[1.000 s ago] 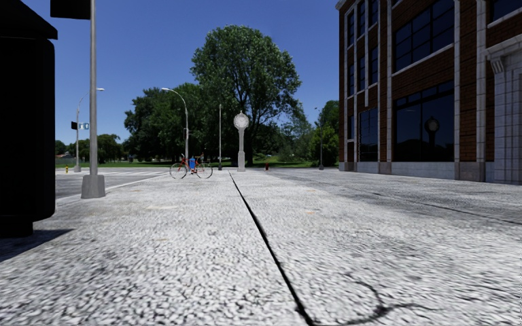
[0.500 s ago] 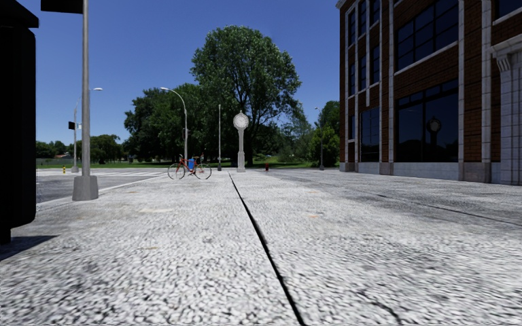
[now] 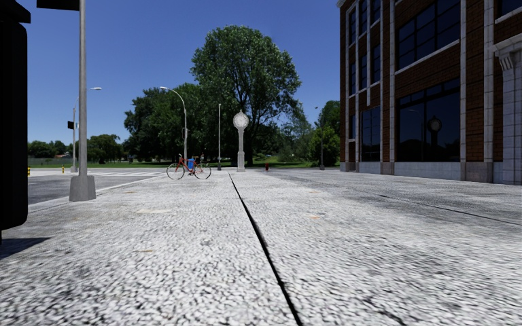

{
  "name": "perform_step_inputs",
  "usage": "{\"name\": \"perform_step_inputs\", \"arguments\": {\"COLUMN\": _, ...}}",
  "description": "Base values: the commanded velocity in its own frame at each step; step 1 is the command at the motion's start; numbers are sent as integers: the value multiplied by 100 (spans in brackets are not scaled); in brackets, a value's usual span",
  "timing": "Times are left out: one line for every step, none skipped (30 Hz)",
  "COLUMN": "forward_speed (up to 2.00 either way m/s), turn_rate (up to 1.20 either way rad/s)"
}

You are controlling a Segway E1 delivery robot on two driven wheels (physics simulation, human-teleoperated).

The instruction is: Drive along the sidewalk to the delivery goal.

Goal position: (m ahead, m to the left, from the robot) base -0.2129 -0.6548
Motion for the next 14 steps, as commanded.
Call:
{"name": "perform_step_inputs", "arguments": {"forward_speed": 0, "turn_rate": 0}}
{"name": "perform_step_inputs", "arguments": {"forward_speed": 0, "turn_rate": 0}}
{"name": "perform_step_inputs", "arguments": {"forward_speed": 0, "turn_rate": 0}}
{"name": "perform_step_inputs", "arguments": {"forward_speed": 0, "turn_rate": 0}}
{"name": "perform_step_inputs", "arguments": {"forward_speed": 0, "turn_rate": 0}}
{"name": "perform_step_inputs", "arguments": {"forward_speed": 0, "turn_rate": 0}}
{"name": "perform_step_inputs", "arguments": {"forward_speed": 0, "turn_rate": 0}}
{"name": "perform_step_inputs", "arguments": {"forward_speed": 0, "turn_rate": 0}}
{"name": "perform_step_inputs", "arguments": {"forward_speed": 0, "turn_rate": 0}}
{"name": "perform_step_inputs", "arguments": {"forward_speed": 0, "turn_rate": 0}}
{"name": "perform_step_inputs", "arguments": {"forward_speed": 0, "turn_rate": 0}}
{"name": "perform_step_inputs", "arguments": {"forward_speed": 0, "turn_rate": 0}}
{"name": "perform_step_inputs", "arguments": {"forward_speed": 0, "turn_rate": 0}}
{"name": "perform_step_inputs", "arguments": {"forward_speed": 0, "turn_rate": 0}}
